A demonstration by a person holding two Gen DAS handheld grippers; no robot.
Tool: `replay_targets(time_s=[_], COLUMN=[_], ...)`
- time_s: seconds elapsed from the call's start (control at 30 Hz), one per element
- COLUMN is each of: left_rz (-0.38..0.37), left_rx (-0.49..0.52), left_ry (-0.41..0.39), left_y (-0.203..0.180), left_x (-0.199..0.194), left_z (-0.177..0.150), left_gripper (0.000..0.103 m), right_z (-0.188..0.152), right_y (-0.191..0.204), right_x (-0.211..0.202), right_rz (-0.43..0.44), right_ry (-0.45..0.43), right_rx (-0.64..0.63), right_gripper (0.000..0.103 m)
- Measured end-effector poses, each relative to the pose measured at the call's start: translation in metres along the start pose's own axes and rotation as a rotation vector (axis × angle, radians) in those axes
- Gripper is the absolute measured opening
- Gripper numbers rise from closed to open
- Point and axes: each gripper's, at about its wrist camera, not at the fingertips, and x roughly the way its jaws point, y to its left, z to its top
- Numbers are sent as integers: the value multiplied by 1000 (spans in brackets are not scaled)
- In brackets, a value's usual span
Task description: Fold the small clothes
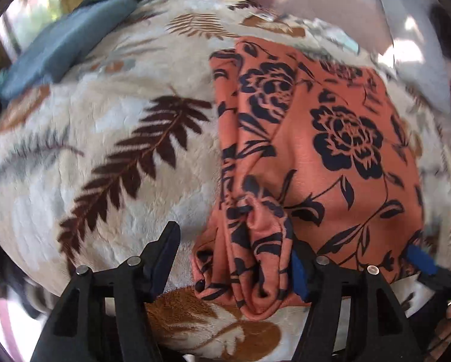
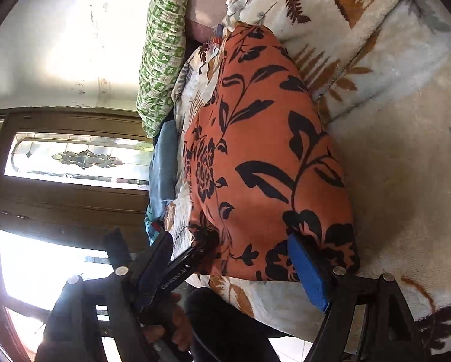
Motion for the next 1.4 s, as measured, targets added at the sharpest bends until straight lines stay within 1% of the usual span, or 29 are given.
replay_targets(time_s=[0.03, 0.07, 0.17, 0.2, 0.27, 0.3, 0.37, 0.43, 0.47, 0.5, 0.6, 0.67, 0.73, 0.77, 0.83, 0.87, 0.9, 0.93, 0.97, 1.0, 1.07, 1.1, 1.13, 1.17, 1.23, 1.27, 1.3, 1.33, 1.4], left_rz=[-4, 2, 61, 80, 89, 84, 59, -17, -54, -86, -118, -74, -5, 6, -44, -50, -51, -53, -48, -45, -41, -47, -51, -36, -13, -6, -4, -7, -26], left_rx=[-40, -45, 21, 37, 20, 15, 37, 91, 120, 147, 192, 184, 180, 176, 125, 102, 93, 94, 101, 113, 119, 112, 105, 105, 132, 141, 142, 136, 118], left_ry=[1, -8, -32, -33, -26, -42, -132, -231, -263, -276, -238, -182, -125, -100, -86, -81, -75, -70, -73, -80, -93, -89, -81, -83, -98, -106, -105, -104, -136], left_y=[10, 14, 6, 3, -1, -4, -14, -29, -38, -46, -63, -64, -58, -53, -40, -36, -34, -34, -34, -35, -35, -35, -36, -38, -40, -40, -40, -39, -39], left_x=[-3, -8, -16, -17, -22, -30, -55, -81, -88, -90, -66, -41, -16, -5, 6, 8, 10, 11, 10, 10, 12, 14, 16, 16, 12, 8, 5, 1, -13], left_z=[-1, -1, -2, -3, -2, 0, 4, 10, 13, 17, 26, 27, 24, 23, 23, 23, 24, 24, 24, 23, 22, 22, 22, 22, 22, 21, 21, 22, 22], left_gripper=[73, 74, 74, 74, 72, 72, 72, 72, 72, 73, 73, 72, 72, 74, 79, 85, 87, 87, 87, 87, 92, 92, 92, 92, 92, 92, 91, 90, 90], right_z=[0, 1, 4, 4, 4, 6, 13, 25, 34, 44, 83, 107, 125, 130, 140, 145, 148, 148, 146, 142, 137, 137, 139, 140, 142, 140, 137, 132, 120], right_y=[1, 3, -8, -19, -43, -43, -21, 2, 10, 15, 13, 1, -8, -9, -7, -10, -18, -26, -20, -5, 18, 18, 10, 1, -1, 3, 7, 11, 16], right_x=[1, 2, 2, 3, 2, 0, -13, -27, -33, -38, -34, -22, -6, 0, 16, 28, 41, 48, 52, 50, 40, 43, 55, 67, 55, 45, 34, 22, 3], right_rz=[-1, 5, 53, 87, 184, 190, 128, 122, 111, 71, -37, -92, -53, -24, -3, -47, -117, -133, -142, -194, -230, -290, -383, -414, -334, -287, -226, -188, -172], right_ry=[5, 8, 21, 22, 18, 30, 24, 1, -20, -49, -95, -91, -69, -63, -48, -28, 4, 45, 66, 47, -5, -13, 12, 47, 10, -19, -41, -59, -72], right_rx=[-6, -11, 20, 64, 212, 227, 116, 14, -20, -51, -89, -68, -28, -23, -51, -72, -52, -32, -65, -123, -205, -219, -234, -230, -159, -139, -128, -128, -146], right_gripper=[81, 81, 81, 81, 81, 81, 81, 81, 81, 81, 81, 81, 81, 81, 81, 81, 75, 60, 43, 37, 34, 34, 34, 36, 47, 66, 76, 76, 76])
